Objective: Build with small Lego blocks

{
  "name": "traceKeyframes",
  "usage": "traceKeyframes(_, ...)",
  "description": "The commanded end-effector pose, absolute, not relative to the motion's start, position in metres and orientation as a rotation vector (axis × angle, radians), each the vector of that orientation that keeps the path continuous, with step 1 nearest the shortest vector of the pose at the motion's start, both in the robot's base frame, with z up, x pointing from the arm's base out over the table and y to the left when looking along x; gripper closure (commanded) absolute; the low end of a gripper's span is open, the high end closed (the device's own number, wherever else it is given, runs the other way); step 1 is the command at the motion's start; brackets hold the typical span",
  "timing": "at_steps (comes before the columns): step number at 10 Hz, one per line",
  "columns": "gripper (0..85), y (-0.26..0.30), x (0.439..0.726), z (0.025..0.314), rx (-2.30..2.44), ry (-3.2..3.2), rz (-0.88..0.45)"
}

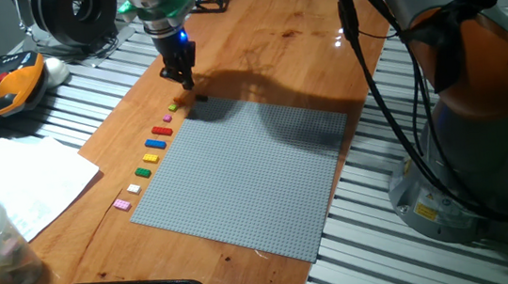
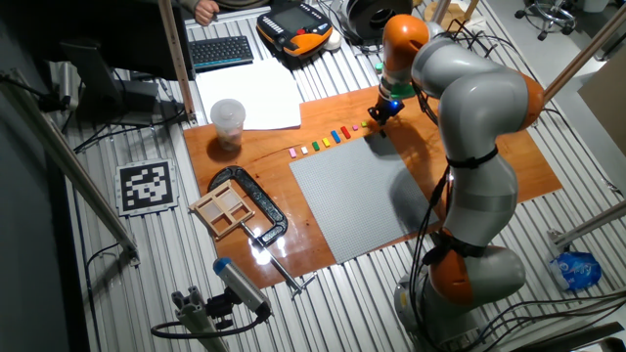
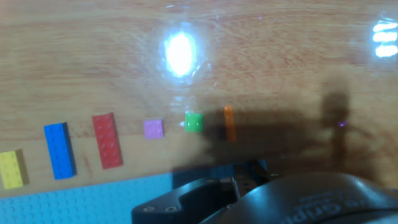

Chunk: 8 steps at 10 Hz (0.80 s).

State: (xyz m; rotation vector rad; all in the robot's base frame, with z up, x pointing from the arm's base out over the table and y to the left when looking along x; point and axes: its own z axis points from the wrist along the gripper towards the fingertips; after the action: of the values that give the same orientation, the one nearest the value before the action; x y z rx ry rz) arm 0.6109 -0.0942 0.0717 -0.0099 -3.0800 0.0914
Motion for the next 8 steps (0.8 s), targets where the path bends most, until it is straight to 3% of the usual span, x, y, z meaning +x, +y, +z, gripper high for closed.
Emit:
traceKeyframes(1,68.0,-0.094,0.614,0.070,0.005,-3.087,0.104)
traceKeyframes(7,68.0,-0.095,0.636,0.054,0.063,-3.100,0.106)
traceKeyframes(8,51.0,-0.093,0.639,0.051,0.066,-3.103,0.104)
